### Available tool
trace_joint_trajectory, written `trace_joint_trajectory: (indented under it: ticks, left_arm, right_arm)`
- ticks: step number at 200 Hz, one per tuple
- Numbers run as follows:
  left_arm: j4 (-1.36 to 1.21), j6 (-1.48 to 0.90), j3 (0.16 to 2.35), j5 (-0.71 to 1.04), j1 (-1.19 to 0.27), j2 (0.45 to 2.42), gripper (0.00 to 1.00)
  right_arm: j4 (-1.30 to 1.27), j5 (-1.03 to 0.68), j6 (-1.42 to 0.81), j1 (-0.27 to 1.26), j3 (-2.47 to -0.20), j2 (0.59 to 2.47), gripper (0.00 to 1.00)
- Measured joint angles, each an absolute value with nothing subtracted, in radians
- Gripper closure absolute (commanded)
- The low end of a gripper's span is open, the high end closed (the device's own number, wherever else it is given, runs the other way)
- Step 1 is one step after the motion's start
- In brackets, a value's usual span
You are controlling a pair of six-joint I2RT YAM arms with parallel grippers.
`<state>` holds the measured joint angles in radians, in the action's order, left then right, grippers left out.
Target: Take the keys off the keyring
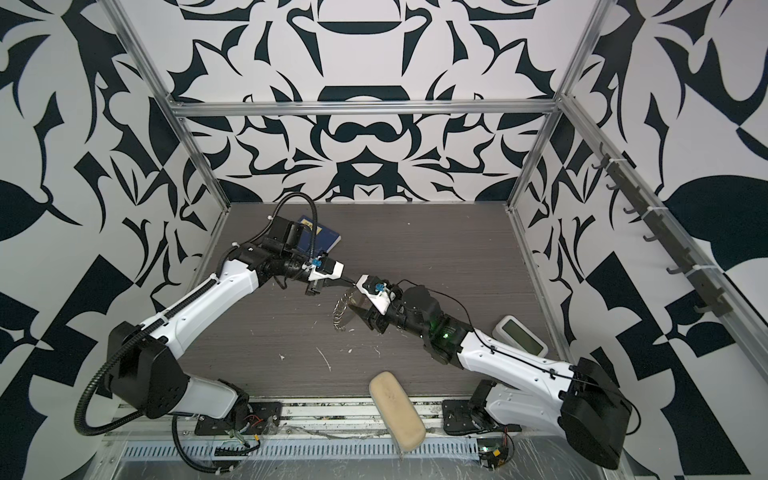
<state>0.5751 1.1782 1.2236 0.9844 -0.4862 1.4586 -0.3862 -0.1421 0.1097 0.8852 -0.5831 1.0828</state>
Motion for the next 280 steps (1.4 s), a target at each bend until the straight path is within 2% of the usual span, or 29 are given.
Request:
trace_joint_trajectory:
  ticks: [35, 90, 144, 190, 233, 247, 266, 280]
  left_arm:
    - [0.57, 1.174, 1.224, 0.984, -0.486, 1.458, 1.0]
    - [0.567, 1.168, 1.223, 0.984, -0.486, 1.458, 1.0]
    - [0.564, 1.166, 1.218, 0.984, -0.486, 1.454, 1.0]
    - [0.562, 1.165, 1.198, 0.984, -0.486, 1.45, 1.0]
    - [0.557, 1.158, 1.196, 0.984, -0.486, 1.446, 1.0]
    - [0.557, 1.155, 1.194, 0.984, -0.486, 1.446, 1.0]
    - [0.554, 1.151, 1.193, 0.982, -0.485, 1.446, 1.0]
    - [0.554, 1.15, 1.192, 0.981, -0.484, 1.444, 1.0]
  right_arm:
    - [-0.386, -0.154, 0.108, 0.885, -0.583, 1.084, 0.6]
    - [-0.386, -0.172, 0.12, 0.885, -0.584, 1.094, 0.66]
    - [-0.385, -0.186, 0.145, 0.885, -0.588, 1.127, 0.84]
    - [-0.368, -0.186, 0.172, 0.885, -0.602, 1.112, 0.8]
    - [-0.363, -0.202, 0.176, 0.885, -0.622, 1.114, 0.81]
    - [-0.363, -0.205, 0.178, 0.885, -0.622, 1.119, 0.85]
    - [-0.36, -0.213, 0.186, 0.885, -0.625, 1.126, 1.0]
    - [-0.355, -0.215, 0.184, 0.887, -0.628, 1.128, 1.0]
